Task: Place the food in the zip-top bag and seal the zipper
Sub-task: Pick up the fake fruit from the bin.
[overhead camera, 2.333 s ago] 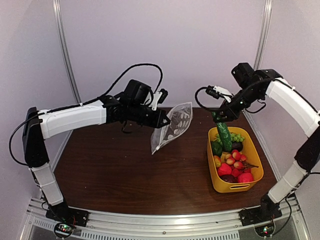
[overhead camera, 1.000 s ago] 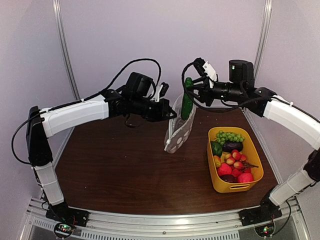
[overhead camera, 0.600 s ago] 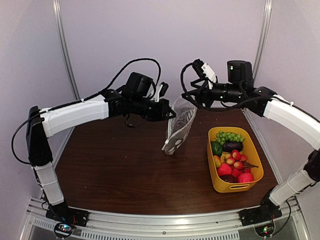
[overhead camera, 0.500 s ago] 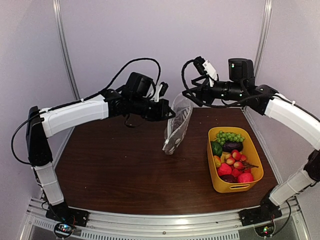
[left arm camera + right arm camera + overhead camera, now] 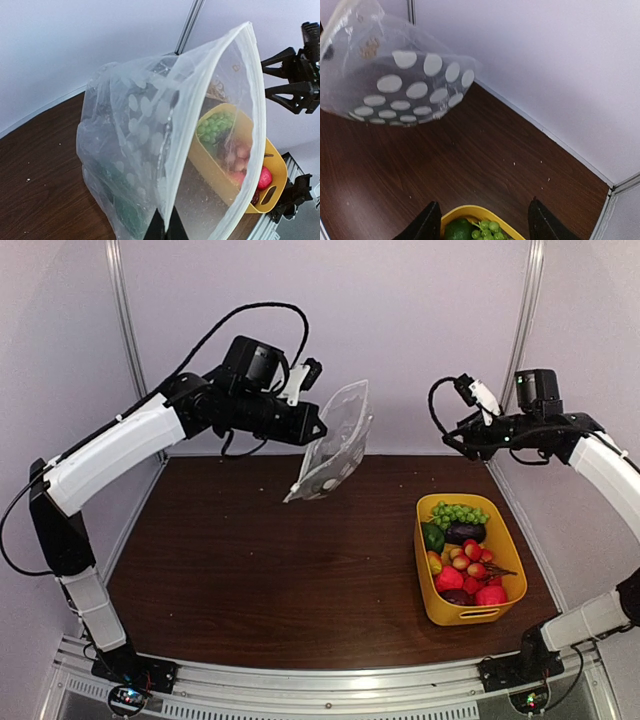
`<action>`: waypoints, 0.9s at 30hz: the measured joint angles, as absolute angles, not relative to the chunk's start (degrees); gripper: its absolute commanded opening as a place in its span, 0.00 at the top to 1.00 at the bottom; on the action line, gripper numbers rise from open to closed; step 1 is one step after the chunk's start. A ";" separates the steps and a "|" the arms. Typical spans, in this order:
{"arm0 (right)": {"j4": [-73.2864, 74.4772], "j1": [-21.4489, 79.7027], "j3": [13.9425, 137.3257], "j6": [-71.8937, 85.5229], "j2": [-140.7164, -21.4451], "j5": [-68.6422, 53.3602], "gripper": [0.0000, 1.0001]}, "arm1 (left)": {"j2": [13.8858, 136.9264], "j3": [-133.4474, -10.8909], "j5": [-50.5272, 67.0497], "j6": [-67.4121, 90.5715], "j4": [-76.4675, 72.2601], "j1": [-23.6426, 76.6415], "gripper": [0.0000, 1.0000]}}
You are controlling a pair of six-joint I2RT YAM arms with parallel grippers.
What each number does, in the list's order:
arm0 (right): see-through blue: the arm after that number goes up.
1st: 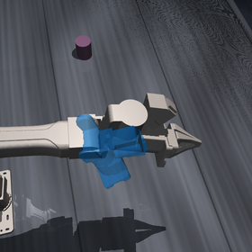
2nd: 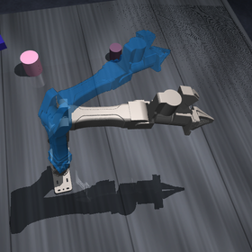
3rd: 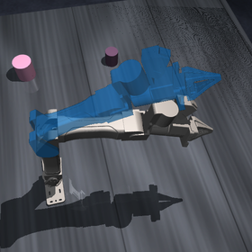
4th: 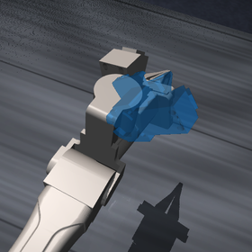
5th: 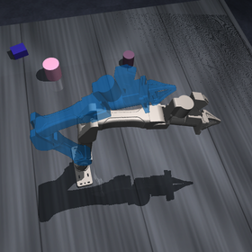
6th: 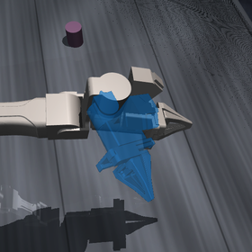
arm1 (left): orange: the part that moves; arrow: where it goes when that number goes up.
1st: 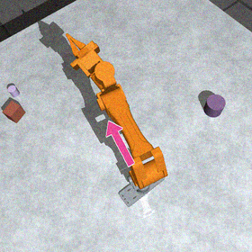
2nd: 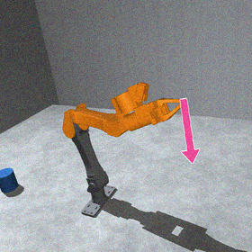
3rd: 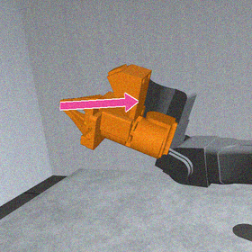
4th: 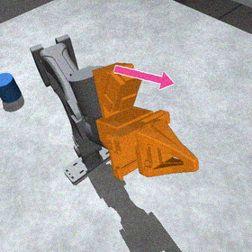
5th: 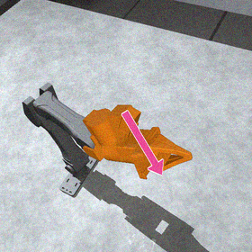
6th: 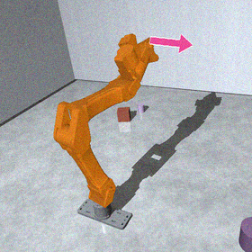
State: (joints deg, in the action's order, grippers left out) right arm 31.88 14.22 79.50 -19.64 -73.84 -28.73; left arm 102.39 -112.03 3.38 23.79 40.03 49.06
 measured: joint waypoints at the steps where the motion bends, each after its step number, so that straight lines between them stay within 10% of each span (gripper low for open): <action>1: 34.72 13.34 78.65 -21.61 -74.04 -28.67 0.45 | 102.02 -111.50 3.44 23.14 40.56 49.06 1.00; 15: 61.56 11.60 69.95 -40.66 -75.50 -23.51 0.52 | 110.37 -98.85 13.65 23.03 38.26 52.95 1.00; 27: 65.49 12.45 63.46 -50.78 -80.66 -33.08 0.30 | 110.26 -98.61 12.95 25.06 32.80 51.75 1.00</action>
